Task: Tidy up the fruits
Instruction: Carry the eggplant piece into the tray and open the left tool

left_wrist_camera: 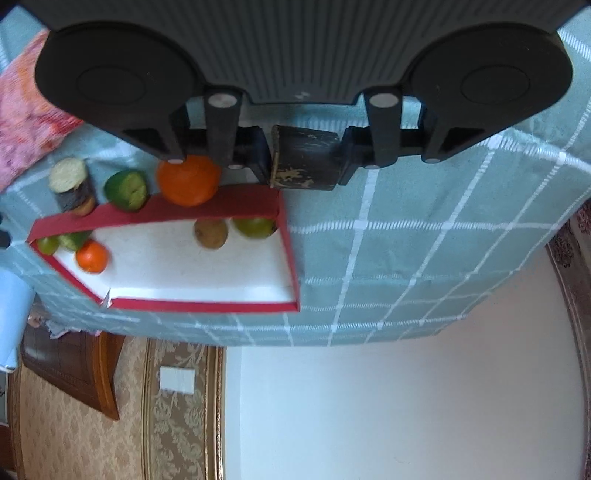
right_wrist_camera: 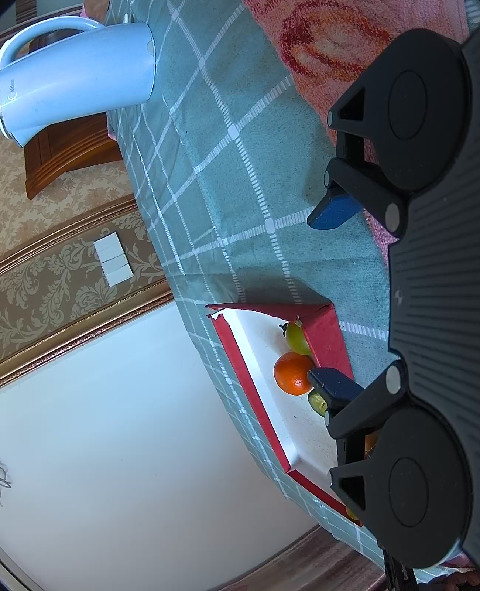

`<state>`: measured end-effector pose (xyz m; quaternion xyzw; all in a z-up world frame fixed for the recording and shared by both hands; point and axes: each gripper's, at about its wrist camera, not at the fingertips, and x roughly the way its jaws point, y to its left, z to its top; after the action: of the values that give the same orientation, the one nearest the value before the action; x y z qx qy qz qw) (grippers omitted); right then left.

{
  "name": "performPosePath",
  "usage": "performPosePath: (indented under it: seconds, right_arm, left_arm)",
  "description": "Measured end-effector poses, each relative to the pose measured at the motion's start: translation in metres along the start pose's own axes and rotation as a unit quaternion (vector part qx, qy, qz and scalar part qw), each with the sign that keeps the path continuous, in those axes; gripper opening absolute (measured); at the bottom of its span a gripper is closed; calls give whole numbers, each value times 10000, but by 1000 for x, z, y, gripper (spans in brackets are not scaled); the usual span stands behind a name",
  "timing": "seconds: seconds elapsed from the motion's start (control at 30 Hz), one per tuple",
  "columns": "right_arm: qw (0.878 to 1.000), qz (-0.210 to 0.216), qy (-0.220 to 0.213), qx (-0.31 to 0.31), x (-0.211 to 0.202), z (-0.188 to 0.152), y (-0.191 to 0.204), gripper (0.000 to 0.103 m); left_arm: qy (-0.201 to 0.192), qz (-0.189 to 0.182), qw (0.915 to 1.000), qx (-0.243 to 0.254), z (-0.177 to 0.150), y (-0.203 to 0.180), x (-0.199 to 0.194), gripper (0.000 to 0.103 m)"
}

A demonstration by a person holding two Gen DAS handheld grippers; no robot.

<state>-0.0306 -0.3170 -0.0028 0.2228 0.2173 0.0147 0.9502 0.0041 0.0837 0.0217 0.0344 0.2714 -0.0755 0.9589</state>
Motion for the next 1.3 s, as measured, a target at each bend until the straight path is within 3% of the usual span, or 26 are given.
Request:
performPosePath:
  seconds: [0.3,0.67,0.87,0.93,1.03,1.07,1.1,1.17,1.3]
  right_arm:
    - [10000,-1,-3,13,0,0,0,82]
    - [10000,20,5,26,-1,0,-1,82]
    - [10000,22,8,27,-1,0,-1,82]
    - [10000,21,9,28,-1,0,-1,82]
    - [10000,19,6,29,-1,0,-1,82]
    - [10000,17,8,28,-1,0,-1,82]
    - [10000,19,8,26,-1,0,-1,82]
    - [10000,15,5,28,-1,0,-1,82]
    - [10000,-1,7,32,-1,0,-1,82]
  left_arm:
    - [-484,-40,9988,71,44,-37,2,34]
    - [13,406,9992,-48,70,-48,94,34]
    - [77,561,9984,-34,68,-51,109,35]
    - [56,542,9985,-69,68,-51,108,40]
    - [-25,387,9991,-157,68,-51,99,55]
    - [-73,333,9993,-147,68,-53,93,63]
    - [-124,310,9994,-127,68,-55,87,78]
    - [-354,650,9972,-47,66,-61,69,103]
    - [-598,731,9955,-10,60,-61,32,103]
